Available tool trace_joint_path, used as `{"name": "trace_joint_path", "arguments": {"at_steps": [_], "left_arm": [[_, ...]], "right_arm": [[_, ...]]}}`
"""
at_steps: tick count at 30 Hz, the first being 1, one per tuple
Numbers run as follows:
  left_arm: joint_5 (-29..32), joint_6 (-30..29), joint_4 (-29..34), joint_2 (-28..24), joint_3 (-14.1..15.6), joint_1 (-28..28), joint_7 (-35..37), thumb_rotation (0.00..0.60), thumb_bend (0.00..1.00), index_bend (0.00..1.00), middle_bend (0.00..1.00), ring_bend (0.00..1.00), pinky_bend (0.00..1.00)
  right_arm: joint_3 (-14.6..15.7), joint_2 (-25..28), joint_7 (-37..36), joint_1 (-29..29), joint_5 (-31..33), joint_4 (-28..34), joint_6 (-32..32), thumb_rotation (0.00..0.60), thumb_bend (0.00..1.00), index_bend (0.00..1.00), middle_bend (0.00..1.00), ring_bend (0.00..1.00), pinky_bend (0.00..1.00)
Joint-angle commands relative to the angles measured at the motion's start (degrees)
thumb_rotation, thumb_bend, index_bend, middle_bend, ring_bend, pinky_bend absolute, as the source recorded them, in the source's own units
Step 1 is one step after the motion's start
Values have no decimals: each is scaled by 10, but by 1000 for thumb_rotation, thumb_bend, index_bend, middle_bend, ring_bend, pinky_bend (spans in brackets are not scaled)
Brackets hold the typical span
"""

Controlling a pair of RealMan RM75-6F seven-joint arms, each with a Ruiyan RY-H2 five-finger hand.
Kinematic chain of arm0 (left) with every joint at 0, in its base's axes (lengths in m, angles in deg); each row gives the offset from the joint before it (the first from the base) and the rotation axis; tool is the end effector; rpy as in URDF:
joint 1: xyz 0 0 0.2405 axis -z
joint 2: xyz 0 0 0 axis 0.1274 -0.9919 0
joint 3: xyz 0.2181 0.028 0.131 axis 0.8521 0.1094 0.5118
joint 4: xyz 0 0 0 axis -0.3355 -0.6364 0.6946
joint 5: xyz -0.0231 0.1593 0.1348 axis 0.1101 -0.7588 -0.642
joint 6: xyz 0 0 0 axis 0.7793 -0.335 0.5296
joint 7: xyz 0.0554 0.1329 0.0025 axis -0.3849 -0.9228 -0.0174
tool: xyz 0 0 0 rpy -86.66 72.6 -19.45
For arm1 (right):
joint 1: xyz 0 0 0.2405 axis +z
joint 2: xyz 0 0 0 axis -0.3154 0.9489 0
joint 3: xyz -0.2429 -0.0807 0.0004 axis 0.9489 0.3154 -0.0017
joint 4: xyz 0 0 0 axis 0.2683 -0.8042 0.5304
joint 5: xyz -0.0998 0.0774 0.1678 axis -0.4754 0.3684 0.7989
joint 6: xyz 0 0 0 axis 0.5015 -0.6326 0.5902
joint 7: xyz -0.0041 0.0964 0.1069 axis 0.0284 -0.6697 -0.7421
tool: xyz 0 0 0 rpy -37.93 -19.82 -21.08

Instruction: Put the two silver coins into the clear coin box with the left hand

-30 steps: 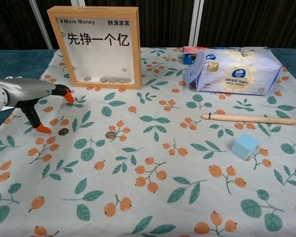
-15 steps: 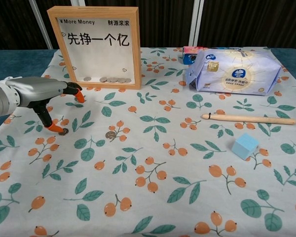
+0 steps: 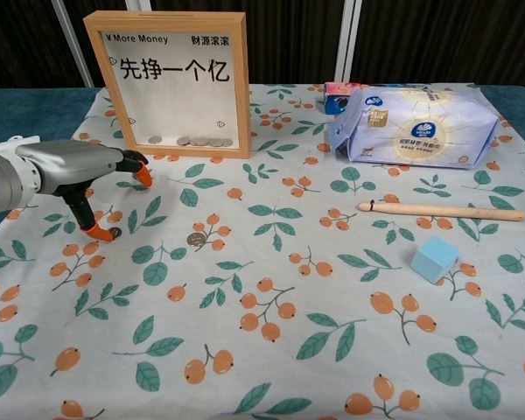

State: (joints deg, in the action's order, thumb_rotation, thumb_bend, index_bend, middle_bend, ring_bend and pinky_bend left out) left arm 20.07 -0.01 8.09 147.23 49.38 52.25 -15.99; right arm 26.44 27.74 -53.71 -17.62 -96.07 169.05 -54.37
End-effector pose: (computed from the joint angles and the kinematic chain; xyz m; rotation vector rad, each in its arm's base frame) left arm -0.1988 0.3484 -0.0278 -1.9453 -0.9140 -0.5479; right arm -0.3153 -0.1662 0.1736 1.2251 -0.9481 0.8220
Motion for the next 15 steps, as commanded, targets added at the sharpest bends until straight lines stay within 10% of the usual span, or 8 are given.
{"name": "trace_joint_path", "arguments": {"at_steps": [1,15], "left_arm": [[1,1,0,0,0,1,1,600,126,213,0,0,0],[15,6,-7,1,4,6,-1,600,125,216,0,0,0]], "right_arm": [[0,0,0,0,0,1,1,600,369,124,79,25,0],[4,4,1,2,-3,1,8,600,369,124,79,25,0]]}}
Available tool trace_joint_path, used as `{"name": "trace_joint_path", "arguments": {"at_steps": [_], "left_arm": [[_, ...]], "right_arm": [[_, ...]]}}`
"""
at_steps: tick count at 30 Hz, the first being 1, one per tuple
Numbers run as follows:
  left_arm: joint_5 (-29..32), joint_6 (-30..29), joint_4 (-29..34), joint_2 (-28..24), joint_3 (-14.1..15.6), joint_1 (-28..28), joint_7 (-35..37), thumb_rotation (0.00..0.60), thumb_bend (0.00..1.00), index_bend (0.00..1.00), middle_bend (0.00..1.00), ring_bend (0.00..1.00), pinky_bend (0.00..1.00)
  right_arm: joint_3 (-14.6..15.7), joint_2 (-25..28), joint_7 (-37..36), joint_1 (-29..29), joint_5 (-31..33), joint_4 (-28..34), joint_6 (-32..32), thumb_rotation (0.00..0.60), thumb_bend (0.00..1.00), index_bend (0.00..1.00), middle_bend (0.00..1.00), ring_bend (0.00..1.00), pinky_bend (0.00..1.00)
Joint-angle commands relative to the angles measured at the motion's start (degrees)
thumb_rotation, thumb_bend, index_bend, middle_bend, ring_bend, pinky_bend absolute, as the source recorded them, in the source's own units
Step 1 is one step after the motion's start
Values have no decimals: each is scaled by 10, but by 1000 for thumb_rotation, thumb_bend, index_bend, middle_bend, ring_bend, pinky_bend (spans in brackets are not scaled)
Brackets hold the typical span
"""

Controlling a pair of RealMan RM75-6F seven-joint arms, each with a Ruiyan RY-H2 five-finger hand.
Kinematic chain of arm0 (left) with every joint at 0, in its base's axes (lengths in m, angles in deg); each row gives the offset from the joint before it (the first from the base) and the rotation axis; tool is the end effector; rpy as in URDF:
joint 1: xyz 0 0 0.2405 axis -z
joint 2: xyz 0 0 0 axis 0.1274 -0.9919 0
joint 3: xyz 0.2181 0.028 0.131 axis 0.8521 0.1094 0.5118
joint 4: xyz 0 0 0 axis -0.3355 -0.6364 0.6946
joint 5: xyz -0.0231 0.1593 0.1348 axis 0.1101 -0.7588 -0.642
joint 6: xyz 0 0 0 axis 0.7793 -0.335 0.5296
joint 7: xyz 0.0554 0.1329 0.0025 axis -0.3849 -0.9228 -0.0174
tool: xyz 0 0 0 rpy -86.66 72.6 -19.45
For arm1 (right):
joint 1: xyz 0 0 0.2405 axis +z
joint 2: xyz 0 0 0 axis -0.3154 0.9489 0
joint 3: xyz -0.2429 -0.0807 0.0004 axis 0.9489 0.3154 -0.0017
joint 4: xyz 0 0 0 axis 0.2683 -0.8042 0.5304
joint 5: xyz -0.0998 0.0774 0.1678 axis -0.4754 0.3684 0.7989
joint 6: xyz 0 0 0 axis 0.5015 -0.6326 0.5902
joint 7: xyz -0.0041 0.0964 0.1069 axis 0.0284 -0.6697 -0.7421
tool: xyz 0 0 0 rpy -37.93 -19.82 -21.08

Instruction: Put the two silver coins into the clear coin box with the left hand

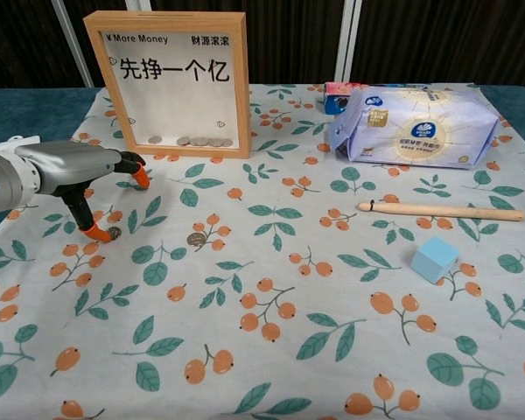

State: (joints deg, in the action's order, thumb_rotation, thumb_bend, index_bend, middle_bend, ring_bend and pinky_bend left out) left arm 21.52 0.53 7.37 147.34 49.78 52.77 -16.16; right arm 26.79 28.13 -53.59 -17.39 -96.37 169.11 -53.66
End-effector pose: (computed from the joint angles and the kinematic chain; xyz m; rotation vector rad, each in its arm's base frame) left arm -0.2021 0.3505 -0.0284 -1.9410 -0.9244 -0.5263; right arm -0.3152 -0.1663 0.1729 1.2447 -0.9514 0.8119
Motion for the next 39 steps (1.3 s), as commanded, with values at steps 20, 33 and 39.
{"name": "trace_joint_path", "arguments": {"at_steps": [20,33,39], "left_arm": [[-27,-3,-19,14,14,-1,11,600,240,501,48,0,0],[-39,-2,-29,17,20,-6,17,600,388,606,108,0,0],[-38,-6,-28,15,19,-7,14,600,406,606,109,0,0]], "right_arm": [[1,2,0,0,3,4,3,600,369,124,79,25,0],[1,4,-4,0,8,6,6,600,370,124,79,25,0],[0,4,-4,0,10,8,7,600,369,124,79,25,0]]}}
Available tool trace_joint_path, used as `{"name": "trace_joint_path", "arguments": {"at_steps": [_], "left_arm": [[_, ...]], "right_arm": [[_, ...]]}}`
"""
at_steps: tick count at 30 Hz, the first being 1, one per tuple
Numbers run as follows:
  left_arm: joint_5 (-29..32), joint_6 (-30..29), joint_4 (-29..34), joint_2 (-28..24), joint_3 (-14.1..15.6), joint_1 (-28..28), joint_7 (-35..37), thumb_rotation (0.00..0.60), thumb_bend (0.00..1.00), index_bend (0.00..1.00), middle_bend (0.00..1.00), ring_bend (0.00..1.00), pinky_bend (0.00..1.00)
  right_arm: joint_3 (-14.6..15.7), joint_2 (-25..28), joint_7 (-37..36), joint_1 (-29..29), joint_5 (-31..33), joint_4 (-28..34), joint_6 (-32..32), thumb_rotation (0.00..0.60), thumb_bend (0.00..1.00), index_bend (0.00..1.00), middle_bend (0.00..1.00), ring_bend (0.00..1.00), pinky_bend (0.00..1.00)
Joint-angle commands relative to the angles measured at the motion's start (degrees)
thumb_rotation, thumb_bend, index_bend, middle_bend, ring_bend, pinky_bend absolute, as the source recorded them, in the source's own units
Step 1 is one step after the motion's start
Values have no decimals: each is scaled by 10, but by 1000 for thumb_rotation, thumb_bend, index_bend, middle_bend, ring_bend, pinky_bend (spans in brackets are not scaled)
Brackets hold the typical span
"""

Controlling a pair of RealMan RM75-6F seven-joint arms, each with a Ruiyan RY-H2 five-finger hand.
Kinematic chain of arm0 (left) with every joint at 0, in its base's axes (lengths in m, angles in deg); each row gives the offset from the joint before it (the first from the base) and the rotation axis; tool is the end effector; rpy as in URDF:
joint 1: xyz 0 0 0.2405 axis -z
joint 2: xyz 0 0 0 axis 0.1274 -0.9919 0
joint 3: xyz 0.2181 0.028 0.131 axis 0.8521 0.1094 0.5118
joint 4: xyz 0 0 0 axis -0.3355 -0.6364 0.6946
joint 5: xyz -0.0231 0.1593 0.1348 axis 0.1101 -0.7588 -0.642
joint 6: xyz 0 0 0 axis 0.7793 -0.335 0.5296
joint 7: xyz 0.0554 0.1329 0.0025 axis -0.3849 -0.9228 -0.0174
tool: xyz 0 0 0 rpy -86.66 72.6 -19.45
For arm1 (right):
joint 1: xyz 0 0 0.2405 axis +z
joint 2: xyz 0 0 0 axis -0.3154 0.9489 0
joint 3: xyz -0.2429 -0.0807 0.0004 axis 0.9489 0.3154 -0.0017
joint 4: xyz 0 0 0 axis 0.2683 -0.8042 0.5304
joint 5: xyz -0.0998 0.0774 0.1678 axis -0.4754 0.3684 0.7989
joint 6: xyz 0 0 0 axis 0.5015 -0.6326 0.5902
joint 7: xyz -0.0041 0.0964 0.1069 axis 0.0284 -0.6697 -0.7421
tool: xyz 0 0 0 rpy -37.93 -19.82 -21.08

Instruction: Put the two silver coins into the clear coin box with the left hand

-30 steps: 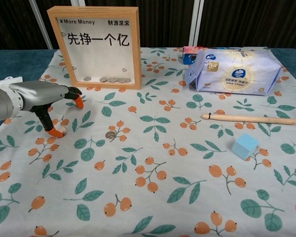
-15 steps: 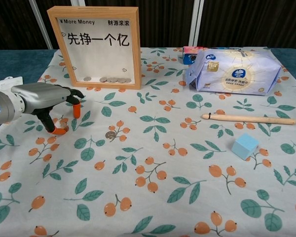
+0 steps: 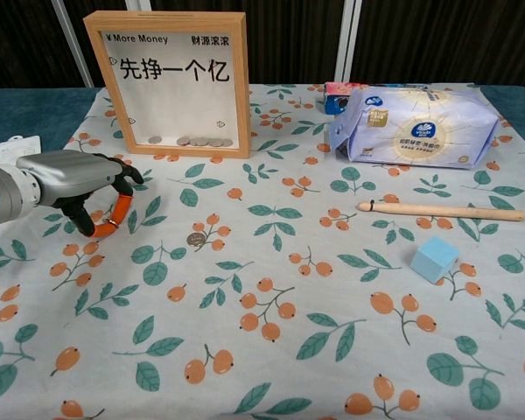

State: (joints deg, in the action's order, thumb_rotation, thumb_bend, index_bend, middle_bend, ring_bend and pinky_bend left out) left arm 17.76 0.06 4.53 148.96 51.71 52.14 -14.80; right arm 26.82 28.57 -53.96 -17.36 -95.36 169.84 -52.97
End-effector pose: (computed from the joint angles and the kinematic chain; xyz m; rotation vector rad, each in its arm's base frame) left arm -0.2103 0.3458 -0.0361 -1.9731 -0.8729 -0.5135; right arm -0.3160 -0.1659 0.1731 1.2344 -0.9766 0.8054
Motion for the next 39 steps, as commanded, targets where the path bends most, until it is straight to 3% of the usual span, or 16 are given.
{"name": "trace_joint_path", "arguments": {"at_steps": [1,8,15,21,24,28,39], "left_arm": [[-1,-2,2,-1,-1,-1,2,600,415,607,110,0,0],[-16,-18,49,-38,-17,-4,21,600,543,632,143,0,0],[-35,-57,227,-208,-64,-16,59,600,560,655,166,0,0],[24,12,314,-371,-131,3,135,600,560,656,164,0,0],[74,71,314,-427,-150,33,145,600,560,656,162,0,0],[135,133,291,-460,-150,87,127,600,559,657,163,0,0],[305,246,114,-394,-81,259,78,600,566,658,162,0,0]], "right_arm": [[0,0,0,0,0,0,0,600,369,124,79,25,0],[-1,1,-2,-1,2,1,0,600,368,124,79,25,0],[-4,2,-8,-3,10,4,-2,600,369,124,79,25,0],[-9,2,-13,-3,21,6,-2,600,369,124,79,25,0],[-11,2,-13,-3,27,7,0,600,369,124,79,25,0],[-13,1,-13,-2,37,10,5,600,368,124,79,25,0],[-17,3,-11,-2,49,16,7,600,369,124,79,25,0]]}}
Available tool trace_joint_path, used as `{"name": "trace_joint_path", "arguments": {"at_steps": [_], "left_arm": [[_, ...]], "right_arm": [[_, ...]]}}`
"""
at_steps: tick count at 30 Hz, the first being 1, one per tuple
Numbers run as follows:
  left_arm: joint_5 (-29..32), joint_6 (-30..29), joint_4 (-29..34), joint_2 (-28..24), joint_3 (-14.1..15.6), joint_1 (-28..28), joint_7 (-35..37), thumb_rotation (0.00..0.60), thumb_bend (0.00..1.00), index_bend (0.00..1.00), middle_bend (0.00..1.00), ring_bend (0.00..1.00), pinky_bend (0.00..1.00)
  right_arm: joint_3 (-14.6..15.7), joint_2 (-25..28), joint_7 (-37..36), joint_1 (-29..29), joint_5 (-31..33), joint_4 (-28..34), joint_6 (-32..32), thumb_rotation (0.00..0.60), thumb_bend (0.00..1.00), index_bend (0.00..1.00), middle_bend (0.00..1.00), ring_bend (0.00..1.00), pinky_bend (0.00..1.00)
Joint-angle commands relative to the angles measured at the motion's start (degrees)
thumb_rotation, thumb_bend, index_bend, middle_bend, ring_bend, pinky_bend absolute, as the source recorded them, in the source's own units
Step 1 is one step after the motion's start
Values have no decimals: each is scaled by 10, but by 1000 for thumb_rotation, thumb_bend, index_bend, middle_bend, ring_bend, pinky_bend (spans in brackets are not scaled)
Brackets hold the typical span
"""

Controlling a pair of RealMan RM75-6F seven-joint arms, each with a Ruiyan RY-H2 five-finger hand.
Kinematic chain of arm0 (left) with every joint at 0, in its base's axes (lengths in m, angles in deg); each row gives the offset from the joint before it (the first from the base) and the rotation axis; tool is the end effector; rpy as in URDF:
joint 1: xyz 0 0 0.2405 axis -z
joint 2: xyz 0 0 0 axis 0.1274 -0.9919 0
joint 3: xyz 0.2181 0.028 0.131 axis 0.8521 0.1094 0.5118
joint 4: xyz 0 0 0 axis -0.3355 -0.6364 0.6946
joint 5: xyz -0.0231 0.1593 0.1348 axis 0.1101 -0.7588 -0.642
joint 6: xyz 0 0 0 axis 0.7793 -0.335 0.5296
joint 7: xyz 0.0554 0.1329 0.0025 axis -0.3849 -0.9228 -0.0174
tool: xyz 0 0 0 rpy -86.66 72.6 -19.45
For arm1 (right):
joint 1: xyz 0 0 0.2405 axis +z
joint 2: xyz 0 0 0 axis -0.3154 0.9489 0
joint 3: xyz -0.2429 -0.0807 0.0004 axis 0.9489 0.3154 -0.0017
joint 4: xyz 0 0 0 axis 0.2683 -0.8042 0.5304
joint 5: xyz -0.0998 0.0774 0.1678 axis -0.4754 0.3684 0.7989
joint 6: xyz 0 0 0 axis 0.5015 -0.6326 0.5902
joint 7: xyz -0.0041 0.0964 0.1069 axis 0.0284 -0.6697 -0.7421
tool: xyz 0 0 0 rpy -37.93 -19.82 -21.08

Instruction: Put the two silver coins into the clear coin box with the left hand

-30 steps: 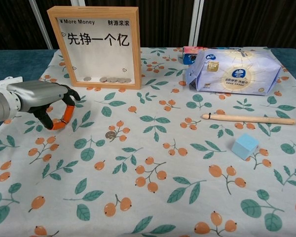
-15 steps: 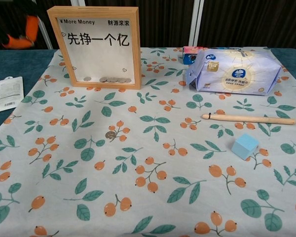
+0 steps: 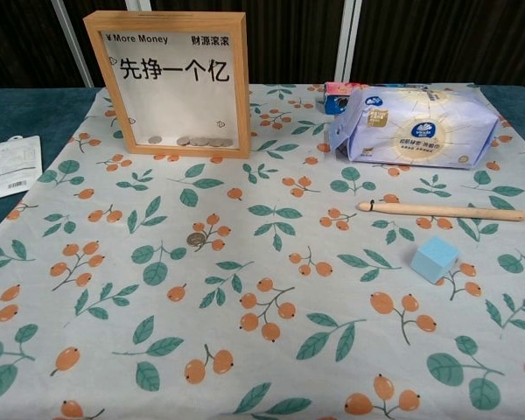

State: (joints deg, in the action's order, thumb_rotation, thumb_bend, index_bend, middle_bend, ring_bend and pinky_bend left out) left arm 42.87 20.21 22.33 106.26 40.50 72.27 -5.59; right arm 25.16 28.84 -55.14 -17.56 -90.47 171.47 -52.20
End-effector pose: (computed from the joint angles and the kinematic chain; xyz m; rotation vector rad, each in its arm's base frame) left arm -0.0840 0.4405 0.2029 -1.7679 -0.9794 -0.7129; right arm -0.3208 -0.1683 0.1774 1.1410 -1.0380 0.8053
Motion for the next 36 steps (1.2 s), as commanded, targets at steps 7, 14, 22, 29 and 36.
{"name": "trace_joint_path", "arguments": {"at_steps": [7,14,22,29,36], "left_arm": [[115,103,-193,108,99,139,-11,600,559,658,150,0,0],[135,127,-278,171,149,183,6,600,558,656,147,0,0],[137,149,-350,217,177,207,42,600,558,629,151,0,0],[121,159,-382,240,190,219,70,600,544,616,151,0,0],[103,167,-390,249,200,230,95,600,543,614,151,0,0]], "right_arm": [[-1,-1,5,-1,0,2,-6,600,369,124,79,25,0],[-2,-3,8,-2,-1,4,-10,600,369,124,79,25,0],[-6,-5,5,-4,2,0,-16,600,369,124,79,25,0],[-8,-5,4,-4,5,-2,-16,600,369,124,79,25,0],[-9,-3,3,-4,8,-2,-15,600,368,124,79,25,0]]}}
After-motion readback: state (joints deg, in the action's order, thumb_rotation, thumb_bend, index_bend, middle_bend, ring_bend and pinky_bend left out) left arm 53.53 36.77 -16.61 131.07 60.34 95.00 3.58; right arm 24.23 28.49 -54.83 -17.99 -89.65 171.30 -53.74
